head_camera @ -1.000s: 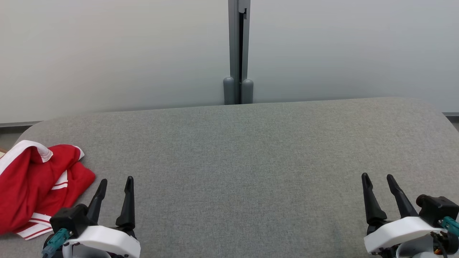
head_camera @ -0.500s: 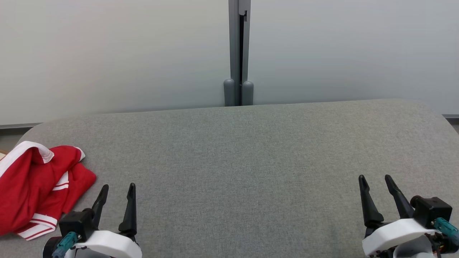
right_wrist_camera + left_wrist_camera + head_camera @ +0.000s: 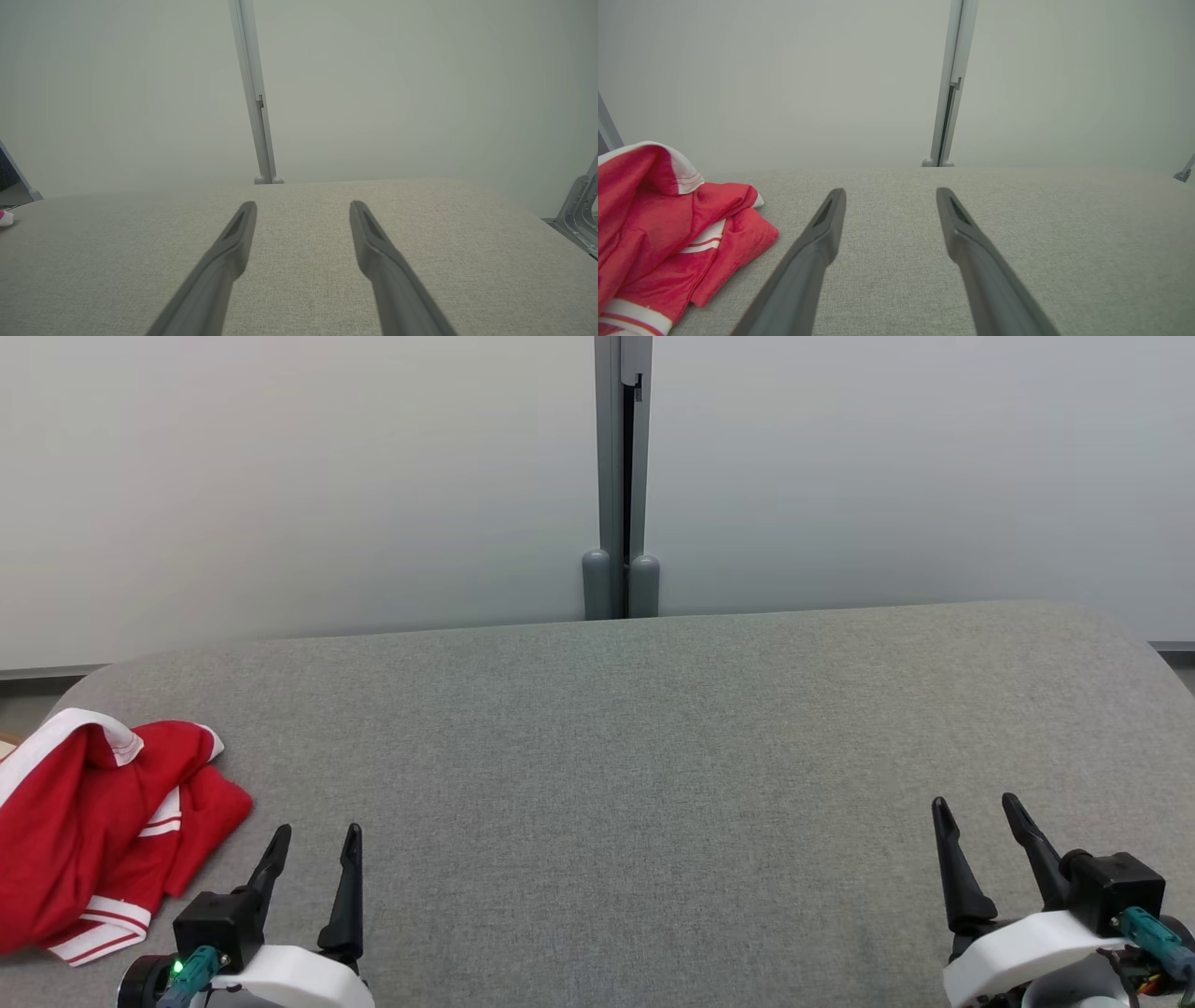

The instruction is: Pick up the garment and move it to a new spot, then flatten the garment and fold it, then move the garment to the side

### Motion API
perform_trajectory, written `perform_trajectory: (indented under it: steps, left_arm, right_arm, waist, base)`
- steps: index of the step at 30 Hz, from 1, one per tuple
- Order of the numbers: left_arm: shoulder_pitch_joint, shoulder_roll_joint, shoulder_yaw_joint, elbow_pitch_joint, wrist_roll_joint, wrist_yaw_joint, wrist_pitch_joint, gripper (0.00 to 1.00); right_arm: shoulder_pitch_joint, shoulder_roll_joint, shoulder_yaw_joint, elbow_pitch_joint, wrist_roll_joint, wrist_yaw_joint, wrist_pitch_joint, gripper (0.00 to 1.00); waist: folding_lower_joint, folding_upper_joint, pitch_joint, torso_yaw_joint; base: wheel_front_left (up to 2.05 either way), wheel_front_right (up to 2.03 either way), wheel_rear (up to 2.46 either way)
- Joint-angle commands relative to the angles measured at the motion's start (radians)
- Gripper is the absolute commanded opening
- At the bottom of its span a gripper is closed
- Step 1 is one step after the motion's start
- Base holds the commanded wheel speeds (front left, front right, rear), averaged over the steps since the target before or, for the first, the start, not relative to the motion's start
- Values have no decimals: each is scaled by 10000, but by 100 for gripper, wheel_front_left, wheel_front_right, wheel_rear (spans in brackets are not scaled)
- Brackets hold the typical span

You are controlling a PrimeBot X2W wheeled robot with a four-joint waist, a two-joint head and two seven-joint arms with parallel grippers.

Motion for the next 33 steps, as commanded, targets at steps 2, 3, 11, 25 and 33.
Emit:
perform_trajectory:
  steps: [2, 3, 11, 25, 33]
  left_arm:
    - [-135, 47, 40, 59, 199, 11, -94, 100]
    - [-147, 42, 40, 65, 166, 7, -85, 100]
    - [-162, 11, 90, 153, 39, -14, -74, 100]
    - [-286, -12, 161, 217, -3, 14, -74, 100]
    - [-495, 25, 337, 123, -1, 112, -74, 100]
  right_arm:
    - [46, -44, 12, 24, -197, 0, -126, 100]
    - [46, -38, -3, 27, -152, 0, -109, 100]
    - [41, -60, -38, 57, -80, 0, -119, 100]
    - [-10, -89, -222, -17, -132, 0, -194, 100]
    - [15, -69, -166, -364, -136, 0, -6, 100]
  waist:
    - [0, 0, -11, 3]
    - [0, 0, -5, 6]
    - [0, 0, 25, 33]
    - [0, 0, 64, 386]
    - [0, 0, 159, 1524]
  base:
    - [0, 0, 0]
    - [0, 0, 0]
    - [0, 0, 0]
    - [0, 0, 0]
    - [0, 0, 0]
